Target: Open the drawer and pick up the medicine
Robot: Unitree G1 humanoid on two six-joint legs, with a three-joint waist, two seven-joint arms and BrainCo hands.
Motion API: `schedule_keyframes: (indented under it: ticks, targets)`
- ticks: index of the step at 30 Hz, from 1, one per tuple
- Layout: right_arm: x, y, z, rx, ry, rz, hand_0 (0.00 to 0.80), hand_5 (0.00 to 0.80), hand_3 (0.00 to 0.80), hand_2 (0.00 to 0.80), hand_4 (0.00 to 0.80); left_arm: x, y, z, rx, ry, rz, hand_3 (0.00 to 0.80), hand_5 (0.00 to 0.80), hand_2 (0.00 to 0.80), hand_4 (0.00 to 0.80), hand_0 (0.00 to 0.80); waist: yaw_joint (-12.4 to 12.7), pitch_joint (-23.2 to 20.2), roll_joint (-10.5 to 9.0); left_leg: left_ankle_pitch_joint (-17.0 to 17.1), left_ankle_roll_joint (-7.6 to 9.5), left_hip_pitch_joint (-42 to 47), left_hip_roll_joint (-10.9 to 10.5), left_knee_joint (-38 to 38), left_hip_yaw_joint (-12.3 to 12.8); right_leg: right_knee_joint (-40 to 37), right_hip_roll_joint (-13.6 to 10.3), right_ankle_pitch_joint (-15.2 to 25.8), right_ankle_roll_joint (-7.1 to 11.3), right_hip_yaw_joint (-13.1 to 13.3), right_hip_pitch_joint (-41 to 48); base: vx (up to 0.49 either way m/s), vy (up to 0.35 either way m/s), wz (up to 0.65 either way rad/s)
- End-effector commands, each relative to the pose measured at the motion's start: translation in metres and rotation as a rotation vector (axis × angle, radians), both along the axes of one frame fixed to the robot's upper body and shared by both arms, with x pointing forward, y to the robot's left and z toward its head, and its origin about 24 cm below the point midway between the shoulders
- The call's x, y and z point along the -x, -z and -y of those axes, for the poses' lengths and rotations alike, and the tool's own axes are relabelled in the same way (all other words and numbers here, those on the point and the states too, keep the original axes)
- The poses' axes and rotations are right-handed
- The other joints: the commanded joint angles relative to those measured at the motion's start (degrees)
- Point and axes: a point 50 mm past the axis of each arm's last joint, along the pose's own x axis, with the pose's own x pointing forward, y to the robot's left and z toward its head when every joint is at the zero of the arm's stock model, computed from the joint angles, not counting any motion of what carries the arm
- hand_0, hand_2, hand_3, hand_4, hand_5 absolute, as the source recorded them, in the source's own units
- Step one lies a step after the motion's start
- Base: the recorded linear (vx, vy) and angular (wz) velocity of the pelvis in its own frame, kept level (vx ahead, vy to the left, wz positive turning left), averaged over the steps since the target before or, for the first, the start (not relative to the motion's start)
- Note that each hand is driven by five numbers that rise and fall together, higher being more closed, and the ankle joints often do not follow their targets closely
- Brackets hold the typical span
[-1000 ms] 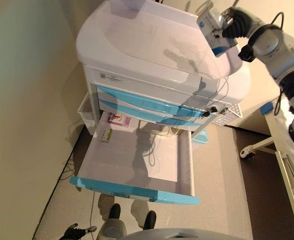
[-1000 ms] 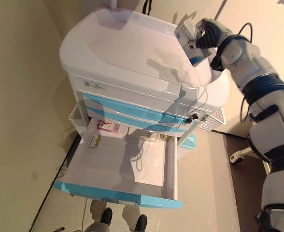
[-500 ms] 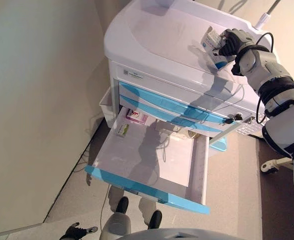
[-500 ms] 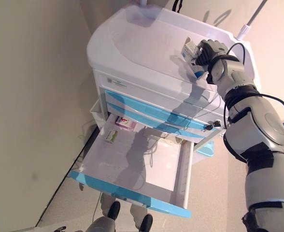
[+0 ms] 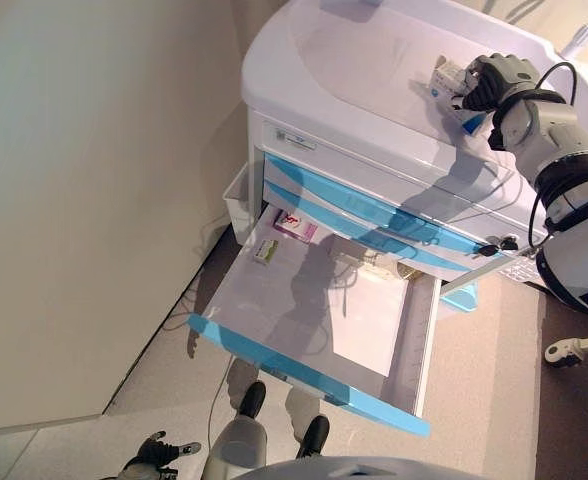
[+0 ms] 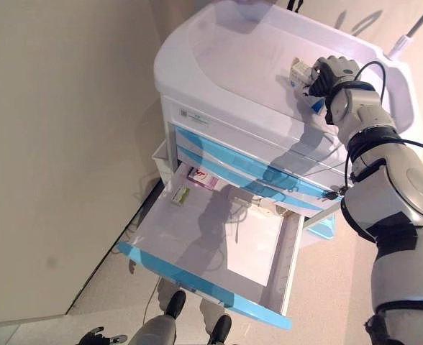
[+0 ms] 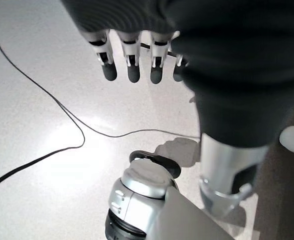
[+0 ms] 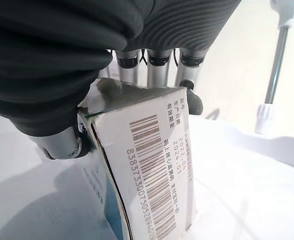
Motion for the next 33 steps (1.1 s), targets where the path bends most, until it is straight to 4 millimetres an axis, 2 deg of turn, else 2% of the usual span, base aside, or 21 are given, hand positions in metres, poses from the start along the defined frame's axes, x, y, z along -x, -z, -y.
schedule_keyframes:
  ticks: [1,8,16,19,24,29,31,32,33]
  targets:
    - [0.0,0.003,0.003,0.035,0.027,-0.021,0.0,0.0,0.0,0.0,0.0,-0.012,-0.002,0.001,-0.02,0.02,0.018,0.0,0.0,0.0,0.0,0.0,2.0,1.9,-0.89,1.4,1.06,1.2,-1.9,-3.5,0.9,5.2,-1.3,1.6,2.99,-1.2,-1.7,-0.002,-0.004,0.05]
    - [0.0,0.003,0.002,0.0,0.022,-0.007,0.0,0.0,0.0,0.0,0.0,-0.012,-0.002,0.0,-0.025,0.02,0.016,0.0,0.0,0.0,0.0,0.0,1.9,1.8,-0.9,1.3,1.02,1.2,-1.9,-3.5,0.8,5.4,-1.3,1.5,2.9,-1.4,-1.7,-0.001,-0.004,0.05]
    - [0.004,-0.013,0.006,-0.151,0.004,0.141,0.0,0.0,0.0,0.0,0.0,-0.015,-0.002,0.001,-0.025,0.03,0.023,0.0,0.0,0.0,0.0,0.0,0.9,1.2,-0.43,0.9,1.16,2.1,-1.8,-3.5,1.1,5.5,-1.2,1.2,2.79,-1.1,-1.1,0.0,-0.002,0.01]
    - [0.005,-0.012,0.008,-0.081,-0.001,0.15,0.0,0.0,0.0,0.0,0.0,-0.016,-0.002,0.004,-0.022,0.043,0.024,0.0,0.0,0.0,0.0,0.0,0.6,1.0,-0.14,0.7,1.17,2.5,-1.8,-3.5,1.4,5.6,-1.2,1.2,2.82,-1.0,-0.8,0.0,0.0,0.0]
    - [0.012,-0.016,0.016,-0.13,-0.004,0.251,0.0,0.0,0.0,0.0,0.0,-0.014,0.0,0.008,-0.028,0.064,0.018,0.0,0.0,0.0,0.0,0.0,0.0,0.4,0.82,0.3,1.3,3.4,-1.8,-3.5,2.0,5.6,-1.3,1.0,2.79,-0.7,-0.1,0.0,0.0,0.0]
    - [0.024,-0.03,0.017,-0.364,-0.097,0.475,0.0,0.0,0.0,0.0,0.0,-0.008,0.003,0.015,-0.024,0.067,0.006,0.0,0.0,0.0,0.0,0.0,-1.2,-0.4,2.27,-0.2,1.51,4.8,-1.7,-3.6,3.0,5.5,-1.2,0.7,2.81,0.2,0.7,0.015,0.016,-0.06]
    - [0.035,-0.038,0.015,-0.491,-0.175,0.607,0.0,0.0,0.0,0.0,0.0,-0.006,0.005,0.018,-0.023,0.058,0.001,0.0,0.0,0.0,0.0,0.0,-2.0,-0.7,3.07,-0.5,1.55,5.6,-1.5,-3.7,3.6,5.5,-1.2,0.6,2.82,0.6,1.1,0.025,0.016,-0.15]
    - [0.035,-0.036,0.016,-0.493,-0.172,0.606,0.0,0.0,0.0,0.0,0.0,-0.005,0.005,0.017,-0.026,0.06,-0.001,0.0,0.0,0.0,0.0,0.0,-1.8,-0.8,2.92,-0.5,1.55,5.6,-1.5,-3.7,3.6,5.5,-1.2,0.5,2.82,0.6,1.2,0.031,0.02,-0.11]
    - [0.045,-0.031,0.02,-0.574,-0.208,0.674,0.0,0.0,0.0,0.0,0.0,-0.002,0.006,0.019,-0.025,0.058,-0.008,0.0,0.0,0.0,0.0,0.0,-2.6,-1.2,3.52,-0.8,1.62,6.4,-1.4,-3.8,4.1,5.4,-1.3,0.4,2.86,1.0,1.8,0.043,0.021,-0.04]
